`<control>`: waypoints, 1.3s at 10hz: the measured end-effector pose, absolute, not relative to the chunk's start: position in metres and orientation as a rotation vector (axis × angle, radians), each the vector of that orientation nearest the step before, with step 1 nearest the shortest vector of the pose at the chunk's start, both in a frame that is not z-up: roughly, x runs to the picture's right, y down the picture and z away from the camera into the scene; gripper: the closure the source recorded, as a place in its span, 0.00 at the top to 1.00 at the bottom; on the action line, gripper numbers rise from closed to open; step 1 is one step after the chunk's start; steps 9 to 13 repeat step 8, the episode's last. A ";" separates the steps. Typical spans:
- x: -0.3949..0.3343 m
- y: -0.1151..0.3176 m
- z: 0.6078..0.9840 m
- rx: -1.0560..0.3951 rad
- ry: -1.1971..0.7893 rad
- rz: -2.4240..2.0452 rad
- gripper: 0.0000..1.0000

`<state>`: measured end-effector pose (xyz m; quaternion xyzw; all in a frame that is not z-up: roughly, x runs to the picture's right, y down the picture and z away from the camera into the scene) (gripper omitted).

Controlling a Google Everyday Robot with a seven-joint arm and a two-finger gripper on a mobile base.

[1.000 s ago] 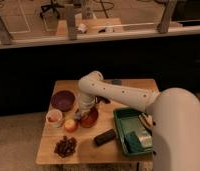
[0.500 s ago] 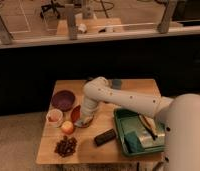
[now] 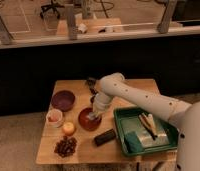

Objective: Wipe red bowl with towel

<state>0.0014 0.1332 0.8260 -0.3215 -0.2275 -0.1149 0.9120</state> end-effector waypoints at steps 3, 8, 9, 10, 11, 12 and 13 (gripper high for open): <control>0.029 0.097 0.817 -0.609 -0.436 -0.172 0.00; 0.079 0.082 0.805 -0.615 -0.391 -0.089 0.00; 0.079 0.082 0.805 -0.615 -0.391 -0.089 0.00; 0.079 0.082 0.805 -0.615 -0.391 -0.089 0.00; 0.079 0.082 0.805 -0.615 -0.391 -0.089 0.00; 0.079 0.082 0.805 -0.615 -0.391 -0.089 0.00; 0.079 0.082 0.805 -0.615 -0.391 -0.089 0.00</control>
